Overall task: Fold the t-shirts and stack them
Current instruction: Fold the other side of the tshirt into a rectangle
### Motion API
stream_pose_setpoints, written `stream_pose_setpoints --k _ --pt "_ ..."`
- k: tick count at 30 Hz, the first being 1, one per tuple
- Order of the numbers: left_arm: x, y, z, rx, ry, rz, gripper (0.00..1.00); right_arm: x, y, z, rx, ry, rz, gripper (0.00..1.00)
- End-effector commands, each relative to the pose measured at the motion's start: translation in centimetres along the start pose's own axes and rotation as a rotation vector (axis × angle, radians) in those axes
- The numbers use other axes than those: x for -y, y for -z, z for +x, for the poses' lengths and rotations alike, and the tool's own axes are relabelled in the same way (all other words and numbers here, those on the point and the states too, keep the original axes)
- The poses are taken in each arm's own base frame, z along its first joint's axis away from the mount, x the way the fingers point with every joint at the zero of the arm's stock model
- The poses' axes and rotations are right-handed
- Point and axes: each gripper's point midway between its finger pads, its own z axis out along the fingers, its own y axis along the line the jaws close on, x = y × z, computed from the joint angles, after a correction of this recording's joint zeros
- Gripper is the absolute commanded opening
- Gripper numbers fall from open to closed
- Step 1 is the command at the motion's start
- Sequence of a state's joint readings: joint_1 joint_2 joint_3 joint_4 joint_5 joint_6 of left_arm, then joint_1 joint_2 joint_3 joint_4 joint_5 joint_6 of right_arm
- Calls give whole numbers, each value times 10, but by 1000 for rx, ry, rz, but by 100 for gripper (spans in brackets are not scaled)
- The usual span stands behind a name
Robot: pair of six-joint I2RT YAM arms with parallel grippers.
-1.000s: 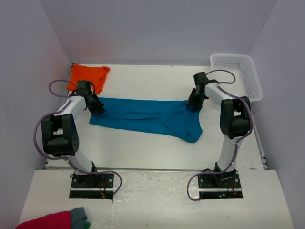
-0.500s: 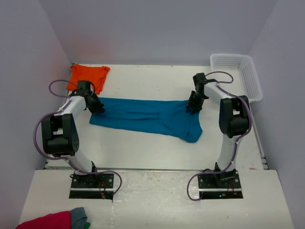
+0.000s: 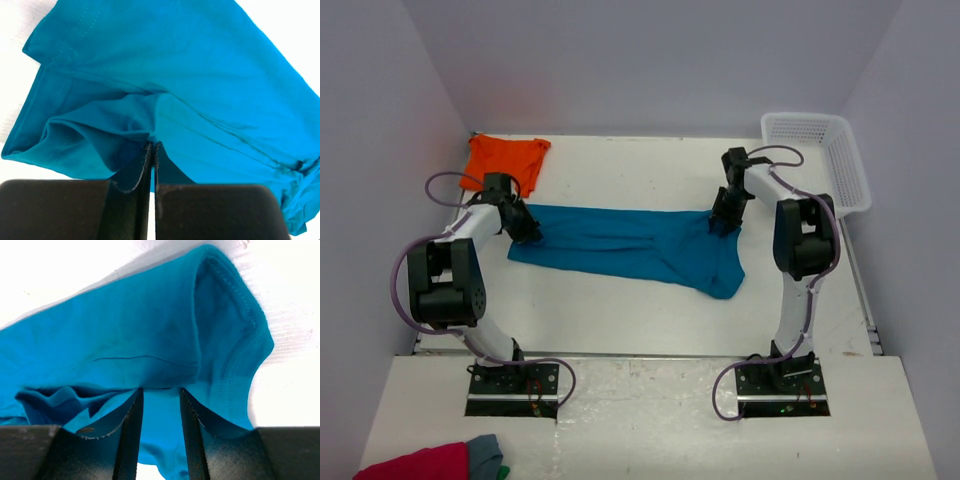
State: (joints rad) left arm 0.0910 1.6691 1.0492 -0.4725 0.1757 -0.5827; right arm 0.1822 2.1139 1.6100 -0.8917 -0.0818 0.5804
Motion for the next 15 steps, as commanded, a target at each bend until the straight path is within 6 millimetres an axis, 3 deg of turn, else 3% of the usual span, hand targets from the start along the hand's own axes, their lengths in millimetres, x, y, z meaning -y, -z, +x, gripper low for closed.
stream_pose_setpoints --k 1,9,15 --pt "12 7 -7 32 -20 54 0 -6 9 -5 -16 19 -16 37" --pt "17 7 -6 26 -19 79 0 -6 8 -2 -45 19 -8 30" --pt "18 9 -5 36 -15 94 0 -7 9 4 -110 23 9 39"
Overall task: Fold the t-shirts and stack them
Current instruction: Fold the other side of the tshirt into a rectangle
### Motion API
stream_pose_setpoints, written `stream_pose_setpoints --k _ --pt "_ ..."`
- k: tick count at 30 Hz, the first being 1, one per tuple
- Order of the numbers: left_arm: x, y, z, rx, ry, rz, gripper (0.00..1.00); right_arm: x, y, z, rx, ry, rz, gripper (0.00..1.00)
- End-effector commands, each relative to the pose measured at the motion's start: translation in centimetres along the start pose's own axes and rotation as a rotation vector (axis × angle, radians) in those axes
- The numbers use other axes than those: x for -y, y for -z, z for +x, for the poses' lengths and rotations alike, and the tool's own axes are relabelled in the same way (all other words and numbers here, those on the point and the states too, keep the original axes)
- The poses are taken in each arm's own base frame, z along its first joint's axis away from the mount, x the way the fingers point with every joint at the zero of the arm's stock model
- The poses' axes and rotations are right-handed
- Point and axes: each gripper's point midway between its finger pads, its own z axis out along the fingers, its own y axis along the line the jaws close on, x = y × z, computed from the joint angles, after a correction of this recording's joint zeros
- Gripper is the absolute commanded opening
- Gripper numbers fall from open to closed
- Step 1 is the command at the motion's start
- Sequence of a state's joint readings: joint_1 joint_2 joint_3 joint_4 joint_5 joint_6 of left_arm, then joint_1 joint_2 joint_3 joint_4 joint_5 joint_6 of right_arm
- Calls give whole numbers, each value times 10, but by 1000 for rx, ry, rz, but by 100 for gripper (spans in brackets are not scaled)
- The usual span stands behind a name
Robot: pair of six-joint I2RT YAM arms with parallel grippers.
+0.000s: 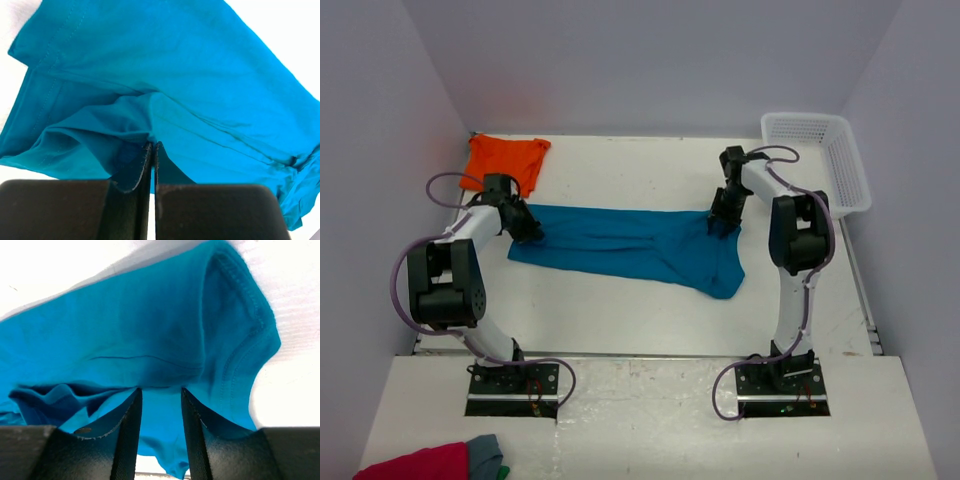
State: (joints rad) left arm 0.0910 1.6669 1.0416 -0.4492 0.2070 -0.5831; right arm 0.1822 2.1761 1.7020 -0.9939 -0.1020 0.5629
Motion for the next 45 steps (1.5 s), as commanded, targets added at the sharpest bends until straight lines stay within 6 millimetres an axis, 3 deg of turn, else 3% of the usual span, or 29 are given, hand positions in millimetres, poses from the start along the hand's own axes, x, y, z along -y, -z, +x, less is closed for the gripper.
stream_pose_setpoints --k 1,7,17,19,24,32,38,45 --pt "12 10 -4 37 -12 61 0 -4 6 3 -58 12 -5 39" --pt "20 13 -5 39 -12 100 0 -5 5 1 -76 -3 10 38" --pt "25 14 -3 28 -14 127 0 -5 3 5 -131 9 18 24" --pt "24 13 -3 25 -15 126 0 -6 4 6 -141 11 19 24" --pt "28 18 -2 31 -15 144 0 -5 1 11 -189 -5 20 36" --pt "32 22 3 26 -13 175 0 -1 2 11 -257 -66 -25 38" --pt "37 28 3 33 -15 203 0 4 2 12 -316 -121 -61 31" --pt "39 28 5 26 -18 218 0 9 0 25 -362 -131 -62 14"
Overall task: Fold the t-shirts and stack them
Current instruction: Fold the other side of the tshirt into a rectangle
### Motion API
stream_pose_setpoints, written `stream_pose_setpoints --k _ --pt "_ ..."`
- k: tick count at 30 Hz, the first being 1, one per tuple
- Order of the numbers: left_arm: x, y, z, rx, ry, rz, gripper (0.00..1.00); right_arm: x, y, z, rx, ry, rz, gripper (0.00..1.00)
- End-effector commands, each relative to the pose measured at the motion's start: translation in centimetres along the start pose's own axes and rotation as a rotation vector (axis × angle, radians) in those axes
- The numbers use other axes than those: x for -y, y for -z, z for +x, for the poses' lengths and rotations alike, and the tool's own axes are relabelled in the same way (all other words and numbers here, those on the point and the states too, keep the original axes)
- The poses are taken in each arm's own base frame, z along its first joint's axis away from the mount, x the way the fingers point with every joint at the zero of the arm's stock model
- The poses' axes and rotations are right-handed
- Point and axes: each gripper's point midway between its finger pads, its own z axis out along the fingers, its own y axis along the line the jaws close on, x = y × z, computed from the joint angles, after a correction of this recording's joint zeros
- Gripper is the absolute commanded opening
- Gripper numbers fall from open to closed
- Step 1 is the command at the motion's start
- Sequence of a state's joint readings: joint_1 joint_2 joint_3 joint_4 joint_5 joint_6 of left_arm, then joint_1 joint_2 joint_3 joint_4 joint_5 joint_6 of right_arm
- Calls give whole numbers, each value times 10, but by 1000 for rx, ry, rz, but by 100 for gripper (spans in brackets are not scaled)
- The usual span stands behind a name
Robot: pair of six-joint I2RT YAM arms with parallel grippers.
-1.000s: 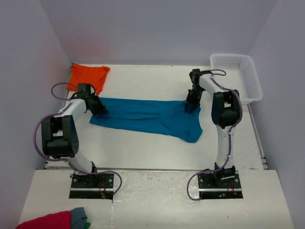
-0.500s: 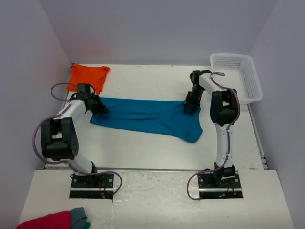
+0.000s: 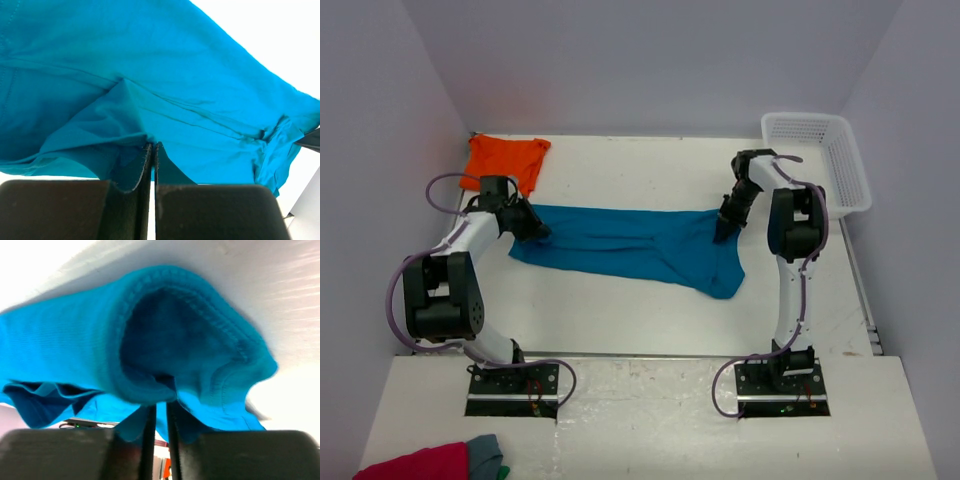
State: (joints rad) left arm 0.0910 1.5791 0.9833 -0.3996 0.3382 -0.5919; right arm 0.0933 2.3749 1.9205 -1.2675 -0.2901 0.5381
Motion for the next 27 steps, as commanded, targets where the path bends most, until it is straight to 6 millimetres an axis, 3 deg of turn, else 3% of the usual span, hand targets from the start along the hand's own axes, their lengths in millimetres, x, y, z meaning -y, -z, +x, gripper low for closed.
stream_pose_setpoints --k 1,5,8,9,11,12,15,20,23,25,27 --pt "17 7 -6 31 -10 71 0 0 0 18 -72 -19 -19 12" --pt "18 8 -6 34 -7 73 0 1 0 18 -60 -15 -17 4" --pt "14 6 -4 32 -5 63 0 2 -1 20 -14 -17 -18 3" --pt "12 5 -4 33 -4 61 0 -6 10 13 70 6 -63 3" --pt "11 4 -1 28 0 58 0 0 4 18 117 5 -65 1" --pt "9 3 0 26 2 53 0 -6 15 12 191 22 -106 0" --pt "6 0 2 25 -2 39 0 -1 10 13 272 41 -90 0" --pt "-2 2 3 36 -4 -3 0 0 9 25 294 23 -110 0" --pt "-4 7 2 52 -4 -19 0 -9 -1 42 325 133 -24 0" --pt "-6 9 -1 67 -7 -34 0 -2 3 33 434 176 92 1" --pt "-7 11 -2 76 -9 -45 0 -11 17 30 553 233 131 8"
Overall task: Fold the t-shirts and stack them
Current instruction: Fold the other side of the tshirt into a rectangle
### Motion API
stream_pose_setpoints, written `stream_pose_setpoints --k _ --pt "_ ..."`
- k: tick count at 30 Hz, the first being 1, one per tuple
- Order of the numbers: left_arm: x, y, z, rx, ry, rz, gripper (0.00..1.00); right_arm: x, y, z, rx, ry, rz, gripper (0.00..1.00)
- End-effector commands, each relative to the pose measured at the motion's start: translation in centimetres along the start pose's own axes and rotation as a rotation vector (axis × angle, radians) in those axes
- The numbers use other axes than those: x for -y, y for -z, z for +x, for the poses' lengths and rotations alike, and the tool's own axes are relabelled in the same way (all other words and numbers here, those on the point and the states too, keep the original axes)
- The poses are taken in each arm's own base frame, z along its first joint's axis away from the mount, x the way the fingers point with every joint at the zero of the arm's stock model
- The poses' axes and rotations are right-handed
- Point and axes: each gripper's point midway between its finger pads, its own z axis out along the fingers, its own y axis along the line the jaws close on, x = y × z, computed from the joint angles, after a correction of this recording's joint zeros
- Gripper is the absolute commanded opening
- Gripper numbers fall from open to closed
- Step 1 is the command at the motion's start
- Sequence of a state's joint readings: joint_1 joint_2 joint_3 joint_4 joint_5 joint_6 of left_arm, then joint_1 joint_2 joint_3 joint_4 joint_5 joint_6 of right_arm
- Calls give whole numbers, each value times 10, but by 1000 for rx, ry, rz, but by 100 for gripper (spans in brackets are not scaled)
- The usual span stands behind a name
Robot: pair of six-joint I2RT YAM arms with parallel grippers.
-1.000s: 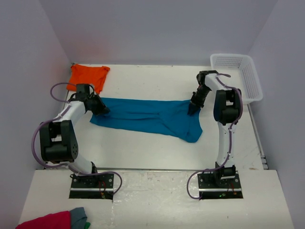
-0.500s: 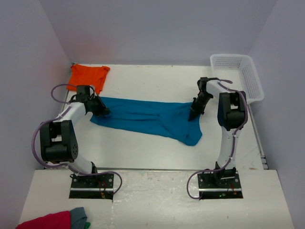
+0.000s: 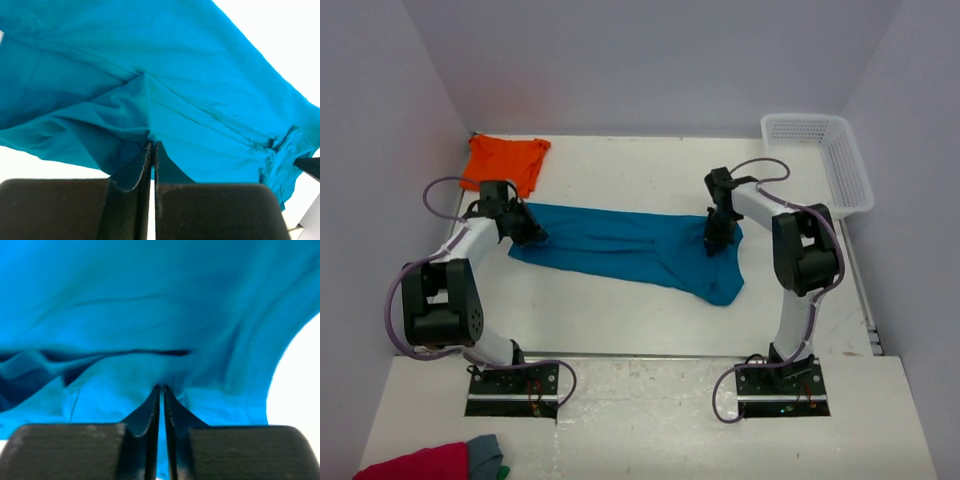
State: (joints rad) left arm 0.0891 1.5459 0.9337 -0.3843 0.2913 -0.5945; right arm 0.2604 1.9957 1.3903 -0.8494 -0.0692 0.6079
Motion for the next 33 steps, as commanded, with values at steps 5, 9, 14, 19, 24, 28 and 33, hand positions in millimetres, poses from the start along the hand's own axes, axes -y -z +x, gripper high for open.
stream_pose_setpoints --k 5,9,14,19,24,28,33 --pt "6 10 -10 57 -11 -4 0 -24 58 -40 386 118 16 20" --pt "10 11 -11 69 -22 -6 0 -22 59 -40 401 121 23 19" --pt "8 9 -10 67 -23 -15 0 -28 41 -27 356 165 -18 4" --pt "9 7 -8 62 -31 -19 0 -46 17 -9 302 225 -19 0" --pt "7 8 -10 70 -38 -34 0 -66 7 8 282 267 -26 0" --pt "5 5 -8 59 -39 -40 0 -75 -5 24 240 280 -36 0" --pt "4 3 -10 60 -43 -44 0 -89 -16 49 201 325 -53 0"
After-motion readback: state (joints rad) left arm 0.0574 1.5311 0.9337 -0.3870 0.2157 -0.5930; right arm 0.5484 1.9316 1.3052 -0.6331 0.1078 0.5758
